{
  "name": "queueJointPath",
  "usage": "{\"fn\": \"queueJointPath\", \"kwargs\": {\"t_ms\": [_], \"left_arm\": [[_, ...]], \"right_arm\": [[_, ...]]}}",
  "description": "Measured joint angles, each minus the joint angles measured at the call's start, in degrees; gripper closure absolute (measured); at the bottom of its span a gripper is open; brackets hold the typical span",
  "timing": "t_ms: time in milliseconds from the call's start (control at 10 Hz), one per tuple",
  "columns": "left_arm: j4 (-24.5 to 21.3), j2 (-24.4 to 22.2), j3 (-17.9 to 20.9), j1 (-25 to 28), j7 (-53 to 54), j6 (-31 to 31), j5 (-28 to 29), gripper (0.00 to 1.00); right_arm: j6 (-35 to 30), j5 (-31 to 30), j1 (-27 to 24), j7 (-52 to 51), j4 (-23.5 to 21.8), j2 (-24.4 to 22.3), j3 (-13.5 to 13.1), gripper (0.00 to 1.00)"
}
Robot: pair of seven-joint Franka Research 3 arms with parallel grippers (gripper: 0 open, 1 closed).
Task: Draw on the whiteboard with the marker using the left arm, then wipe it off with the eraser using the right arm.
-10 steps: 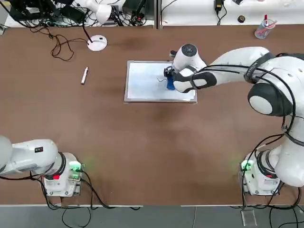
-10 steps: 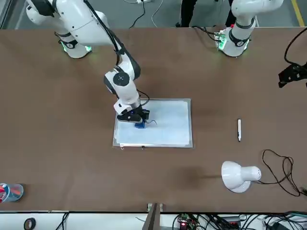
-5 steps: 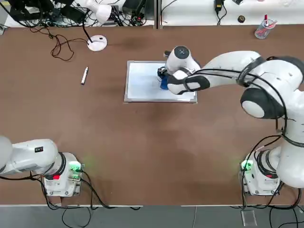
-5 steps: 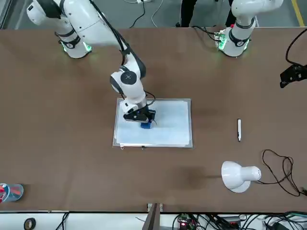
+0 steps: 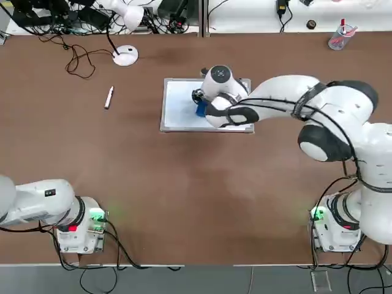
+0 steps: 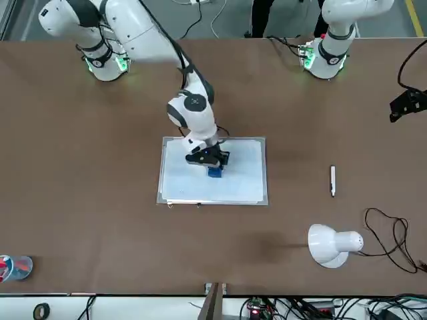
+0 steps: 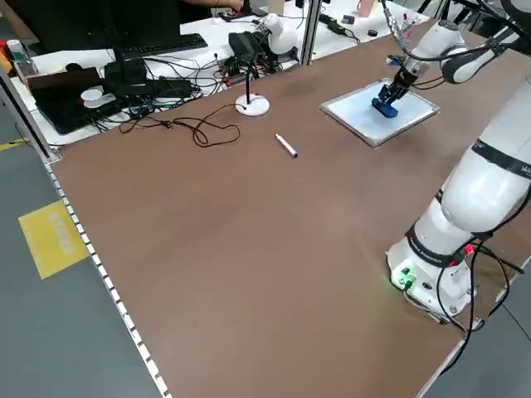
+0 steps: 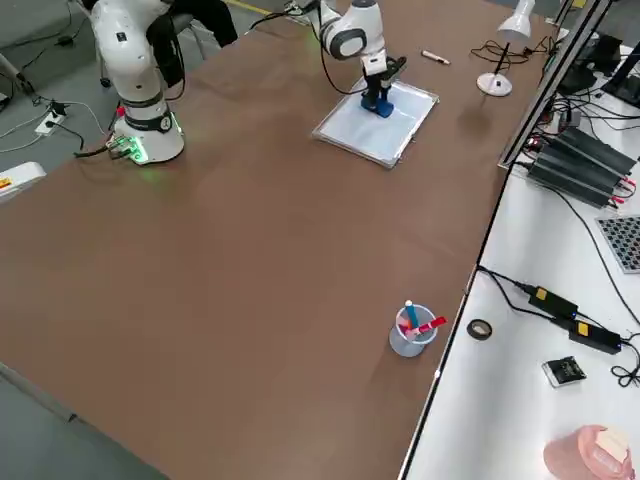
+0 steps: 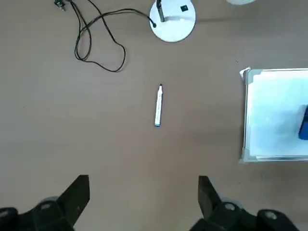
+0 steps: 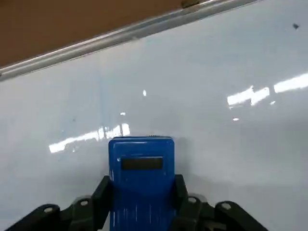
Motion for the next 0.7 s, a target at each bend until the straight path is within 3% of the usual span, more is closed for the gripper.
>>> {"fn": "queueJointPath", "kwargs": {"t_ms": [700], "left_arm": [[0.0, 0.0, -0.1, -0.1, 0.0, 0.0, 0.0, 0.00]], "right_arm": [[-2.2, 0.2, 0.8, 3.2, 3.5, 1.5, -0.2, 0.44]]}}
